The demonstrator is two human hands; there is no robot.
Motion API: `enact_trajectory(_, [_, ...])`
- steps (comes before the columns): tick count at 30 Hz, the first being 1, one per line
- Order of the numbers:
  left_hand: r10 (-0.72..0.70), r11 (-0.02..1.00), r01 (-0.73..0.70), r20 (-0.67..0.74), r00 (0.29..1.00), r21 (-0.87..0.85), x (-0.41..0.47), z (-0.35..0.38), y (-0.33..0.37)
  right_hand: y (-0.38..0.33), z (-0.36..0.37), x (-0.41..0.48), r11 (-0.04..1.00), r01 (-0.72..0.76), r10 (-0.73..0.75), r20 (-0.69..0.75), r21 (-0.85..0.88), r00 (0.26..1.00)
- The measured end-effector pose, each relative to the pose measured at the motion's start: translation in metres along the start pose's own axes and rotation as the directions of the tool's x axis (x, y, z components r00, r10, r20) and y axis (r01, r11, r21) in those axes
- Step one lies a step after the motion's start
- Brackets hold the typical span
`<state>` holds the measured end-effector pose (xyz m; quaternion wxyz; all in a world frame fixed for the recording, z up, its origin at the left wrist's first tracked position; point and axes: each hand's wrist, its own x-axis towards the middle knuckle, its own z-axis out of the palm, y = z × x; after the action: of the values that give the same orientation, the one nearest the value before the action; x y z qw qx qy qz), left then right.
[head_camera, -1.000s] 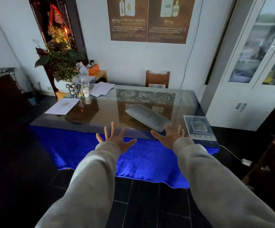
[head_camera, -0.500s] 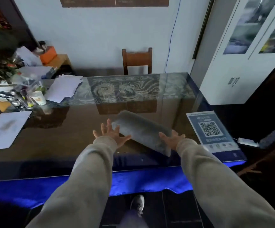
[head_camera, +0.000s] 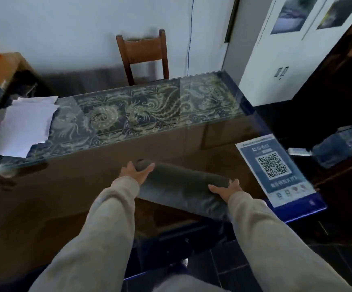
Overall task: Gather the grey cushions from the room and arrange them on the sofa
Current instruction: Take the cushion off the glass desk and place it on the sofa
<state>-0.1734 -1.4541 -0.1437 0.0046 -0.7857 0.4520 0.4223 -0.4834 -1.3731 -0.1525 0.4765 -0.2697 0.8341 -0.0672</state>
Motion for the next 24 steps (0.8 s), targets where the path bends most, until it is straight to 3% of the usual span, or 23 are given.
enact_trajectory(2, [-0.029,0.990,0.032,0.028,0.999,-0.134,0.003,-0.008,0.017,0.002,-0.012,0.004,0.977,0.160,-0.150,-0.079,0.139,0.985])
enact_trajectory(5, [0.106,0.886,-0.112,-0.038,0.994,-0.450,0.005,-0.009,0.052,0.002,-0.043,0.003,0.830,0.339,-0.252,-0.243,0.443,0.937])
enact_trajectory(7, [0.195,0.848,-0.196,-0.055,0.979,-0.492,-0.004,0.003,0.088,0.014,-0.081,-0.008,0.618,0.326,-0.144,-0.304,0.716,0.942])
enact_trajectory(9, [0.214,0.858,-0.196,-0.017,0.977,-0.475,-0.014,0.011,0.106,0.026,-0.104,-0.014,0.461,0.304,-0.010,-0.337,0.834,0.941])
enact_trajectory(13, [0.353,0.836,-0.309,0.015,0.935,-0.453,-0.061,0.063,0.152,0.101,-0.156,-0.037,0.322,0.406,0.131,-0.465,0.855,0.876])
enact_trajectory(15, [0.392,0.806,-0.355,-0.023,0.920,-0.474,-0.086,0.092,0.169,0.145,-0.176,-0.049,0.313,0.432,0.149,-0.493,0.846,0.857])
enact_trajectory(18, [0.460,0.843,-0.399,0.097,0.883,-0.361,-0.149,0.154,0.190,0.248,-0.210,-0.081,0.290,0.460,0.229,-0.527,0.839,0.818])
enact_trajectory(20, [0.524,0.836,-0.463,0.180,0.832,-0.294,-0.195,0.208,0.198,0.330,-0.221,-0.115,0.317,0.470,0.307,-0.558,0.824,0.771])
enact_trajectory(24, [0.669,0.741,-0.577,0.300,0.680,-0.343,-0.312,0.334,0.192,0.498,-0.227,-0.199,0.313,0.438,0.516,-0.538,0.843,0.666])
